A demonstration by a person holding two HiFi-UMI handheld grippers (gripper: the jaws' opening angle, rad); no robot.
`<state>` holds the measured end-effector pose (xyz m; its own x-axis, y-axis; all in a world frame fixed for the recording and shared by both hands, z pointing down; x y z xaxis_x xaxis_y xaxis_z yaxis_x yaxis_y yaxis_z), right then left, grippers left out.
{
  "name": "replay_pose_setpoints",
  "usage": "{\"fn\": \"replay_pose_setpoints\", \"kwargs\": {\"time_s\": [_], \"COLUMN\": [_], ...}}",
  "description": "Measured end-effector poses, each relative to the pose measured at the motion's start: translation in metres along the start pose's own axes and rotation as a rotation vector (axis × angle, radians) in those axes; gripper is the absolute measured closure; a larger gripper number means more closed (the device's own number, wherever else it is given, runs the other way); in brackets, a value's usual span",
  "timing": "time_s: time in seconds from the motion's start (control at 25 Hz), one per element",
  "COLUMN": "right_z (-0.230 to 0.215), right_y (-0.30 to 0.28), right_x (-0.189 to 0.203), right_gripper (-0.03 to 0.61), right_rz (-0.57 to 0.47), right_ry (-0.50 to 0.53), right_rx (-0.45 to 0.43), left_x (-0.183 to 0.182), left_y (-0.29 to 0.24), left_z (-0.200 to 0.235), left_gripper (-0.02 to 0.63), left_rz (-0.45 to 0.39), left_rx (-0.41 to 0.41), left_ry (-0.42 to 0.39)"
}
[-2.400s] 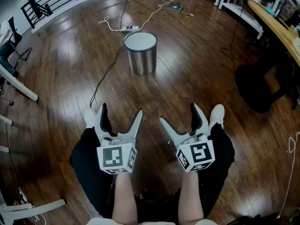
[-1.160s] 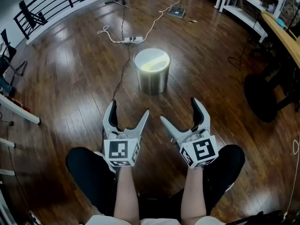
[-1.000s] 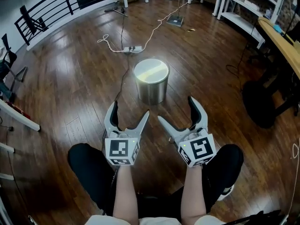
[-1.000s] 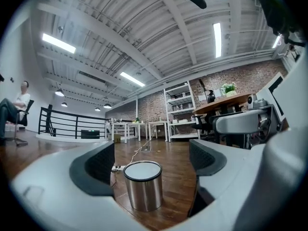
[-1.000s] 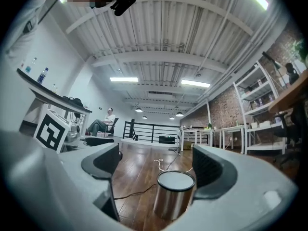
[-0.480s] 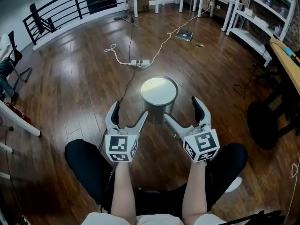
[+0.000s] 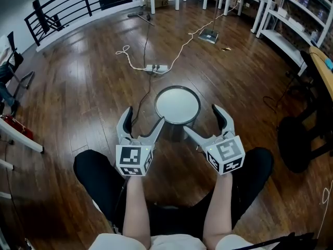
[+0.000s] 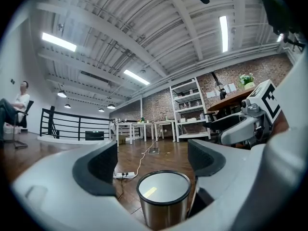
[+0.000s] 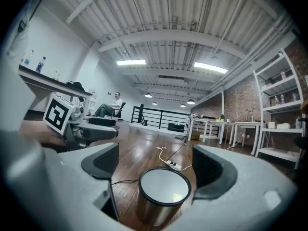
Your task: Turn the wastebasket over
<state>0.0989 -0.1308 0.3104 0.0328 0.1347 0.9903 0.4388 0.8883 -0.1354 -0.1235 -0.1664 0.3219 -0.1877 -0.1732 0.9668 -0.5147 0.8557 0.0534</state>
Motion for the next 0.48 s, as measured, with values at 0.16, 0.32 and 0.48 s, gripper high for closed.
{"fn": "replay_pose_setpoints", "kwargs": {"time_s": [0.16, 0.32, 0.48], "right_z": [-0.006, -0.014, -0.022], "right_y": [-0.024, -0.037, -0.051], "right_x": [-0.004, -0.006, -0.002], "right_gripper": [0.115, 0.115, 0.115], "right_rz": [0.046, 0.07, 0.083], "right_ry": [0.049, 0.082, 0.045], "right_rx": [-0.052, -0.077, -0.057], "left_x": [0.005, 0.004, 0.005], "left_y": [-0.017, -0.036, -0.046], "left_z": [0.012, 0.011, 0.019], "left_gripper": [0.129, 0.13, 0.135], "left_rz": [0.003, 0.004, 0.004], "left_rx": [-0.022, -0.007, -0.007], "left_ry": [0.017, 0.003, 0.0]}}
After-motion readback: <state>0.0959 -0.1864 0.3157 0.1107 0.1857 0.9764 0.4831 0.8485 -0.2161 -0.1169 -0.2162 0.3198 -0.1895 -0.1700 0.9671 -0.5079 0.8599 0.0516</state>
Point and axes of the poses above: the fingertips, and each gripper's own axes: y backward along the fingers, z to its left, x out of its underside, the point moved 8 cm from there along y, backward along the fingers, and after that the axes turned 12 degrees about -y, right-handed, at the moved point
